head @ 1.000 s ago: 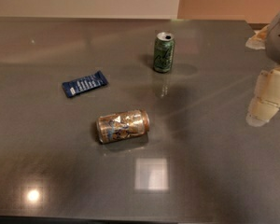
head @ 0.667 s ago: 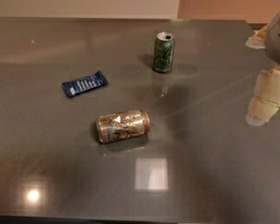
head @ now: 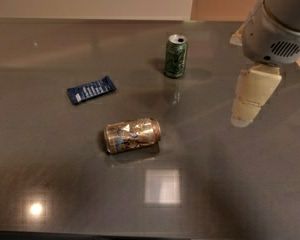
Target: Pick orange can
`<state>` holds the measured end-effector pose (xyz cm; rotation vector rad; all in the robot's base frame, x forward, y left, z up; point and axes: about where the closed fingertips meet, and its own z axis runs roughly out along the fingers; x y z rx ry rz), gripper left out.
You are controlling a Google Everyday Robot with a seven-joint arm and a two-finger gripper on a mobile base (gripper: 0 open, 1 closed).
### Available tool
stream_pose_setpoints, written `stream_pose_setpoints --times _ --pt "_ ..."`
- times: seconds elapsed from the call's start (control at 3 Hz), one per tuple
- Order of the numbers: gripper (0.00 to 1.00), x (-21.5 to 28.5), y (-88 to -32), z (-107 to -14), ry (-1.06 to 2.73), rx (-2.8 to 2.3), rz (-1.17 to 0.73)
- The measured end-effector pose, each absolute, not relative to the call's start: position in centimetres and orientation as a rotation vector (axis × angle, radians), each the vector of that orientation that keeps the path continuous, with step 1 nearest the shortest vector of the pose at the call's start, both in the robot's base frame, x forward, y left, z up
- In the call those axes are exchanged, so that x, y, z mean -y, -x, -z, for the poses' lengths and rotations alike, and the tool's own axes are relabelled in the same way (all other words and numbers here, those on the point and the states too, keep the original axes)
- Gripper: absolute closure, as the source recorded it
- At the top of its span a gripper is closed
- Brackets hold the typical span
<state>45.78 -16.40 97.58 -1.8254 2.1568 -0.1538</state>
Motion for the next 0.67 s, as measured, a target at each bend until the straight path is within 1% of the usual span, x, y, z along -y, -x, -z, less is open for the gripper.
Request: stream_pose_setpoints --times 0.67 --pt "0.0 9.3 -48.3 -95.7 1.973 -2.075 0.171"
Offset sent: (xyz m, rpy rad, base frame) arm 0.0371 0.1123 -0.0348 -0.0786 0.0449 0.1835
